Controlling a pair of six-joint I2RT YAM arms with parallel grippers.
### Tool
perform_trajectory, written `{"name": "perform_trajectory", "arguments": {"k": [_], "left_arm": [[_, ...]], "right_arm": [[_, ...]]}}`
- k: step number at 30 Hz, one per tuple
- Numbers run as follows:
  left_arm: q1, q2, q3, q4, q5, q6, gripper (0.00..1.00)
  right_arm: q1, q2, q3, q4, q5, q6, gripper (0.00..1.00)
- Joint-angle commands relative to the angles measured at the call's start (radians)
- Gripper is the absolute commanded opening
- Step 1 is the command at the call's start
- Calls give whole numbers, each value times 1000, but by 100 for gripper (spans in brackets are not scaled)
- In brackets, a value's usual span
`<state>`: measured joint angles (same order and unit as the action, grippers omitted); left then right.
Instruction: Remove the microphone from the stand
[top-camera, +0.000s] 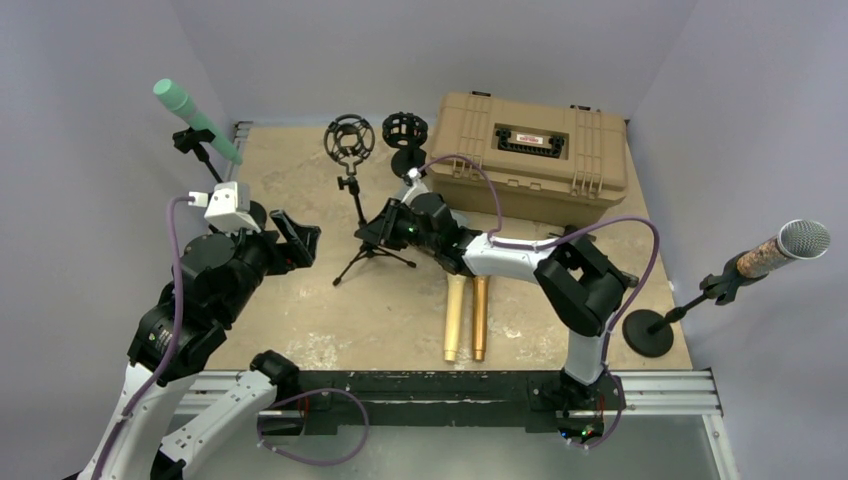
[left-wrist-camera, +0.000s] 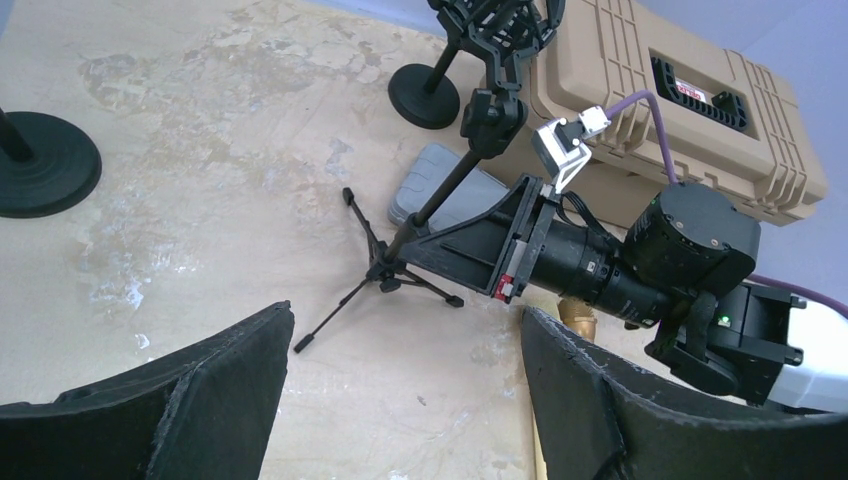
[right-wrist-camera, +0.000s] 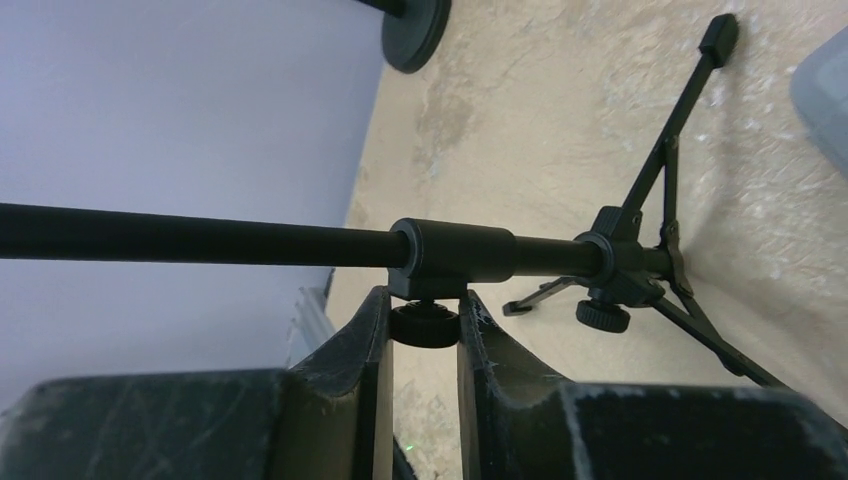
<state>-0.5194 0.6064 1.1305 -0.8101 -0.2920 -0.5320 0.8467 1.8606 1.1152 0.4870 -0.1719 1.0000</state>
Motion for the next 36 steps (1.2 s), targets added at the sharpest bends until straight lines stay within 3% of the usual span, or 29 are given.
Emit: {"name": "perform_trajectory", "arguments": {"k": [1, 9, 15, 20, 25, 30, 34, 36], "left_arm": [[1, 1, -4, 28, -4, -4, 81], [0, -2, -2, 28, -11, -5, 81], [0, 0, 2, 30, -9, -7, 81], [0, 8, 5, 33, -6, -12, 81], [0, 20, 5, 38, 3, -13, 81], [0, 29, 6, 41, 7, -16, 81], [0, 35, 10, 42, 11, -16, 81], [0, 42, 13, 46, 19, -14, 81]], "right_arm": [[34, 20, 121, -230, 160, -122, 0], [134, 97, 344, -602, 470, -362, 0], [166, 122, 452, -745, 646, -479, 0], [182, 111, 487, -741, 666, -585, 0], [183, 74, 480, -684, 541, -617, 0], [158, 3, 399, -572, 349, -539, 32], [125, -59, 317, -491, 219, -478, 49], [102, -83, 286, -453, 176, -452, 53]]}}
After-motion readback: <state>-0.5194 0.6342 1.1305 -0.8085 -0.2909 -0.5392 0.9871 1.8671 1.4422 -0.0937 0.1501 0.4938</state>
